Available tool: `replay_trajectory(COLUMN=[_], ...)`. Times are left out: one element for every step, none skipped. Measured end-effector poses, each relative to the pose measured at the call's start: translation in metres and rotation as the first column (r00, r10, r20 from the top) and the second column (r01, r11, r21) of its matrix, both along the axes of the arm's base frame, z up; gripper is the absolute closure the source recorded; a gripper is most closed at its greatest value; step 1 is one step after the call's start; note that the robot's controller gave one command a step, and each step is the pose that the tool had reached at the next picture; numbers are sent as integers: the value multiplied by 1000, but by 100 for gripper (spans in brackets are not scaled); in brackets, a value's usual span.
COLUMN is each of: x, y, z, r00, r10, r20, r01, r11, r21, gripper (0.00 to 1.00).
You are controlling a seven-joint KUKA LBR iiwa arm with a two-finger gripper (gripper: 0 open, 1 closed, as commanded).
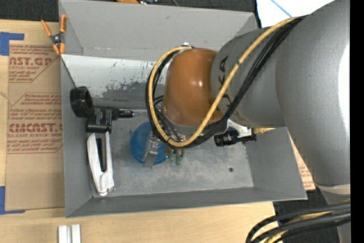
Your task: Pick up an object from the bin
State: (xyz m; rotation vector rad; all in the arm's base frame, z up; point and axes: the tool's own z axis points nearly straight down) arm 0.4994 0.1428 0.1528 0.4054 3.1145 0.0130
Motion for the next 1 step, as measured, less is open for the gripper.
replay_trajectory(x=[0], y=[0], z=[0], r00=[1000], r10=[0], r20=[0], r01=[0], r11=[1000], r21=[0], gripper=[100])
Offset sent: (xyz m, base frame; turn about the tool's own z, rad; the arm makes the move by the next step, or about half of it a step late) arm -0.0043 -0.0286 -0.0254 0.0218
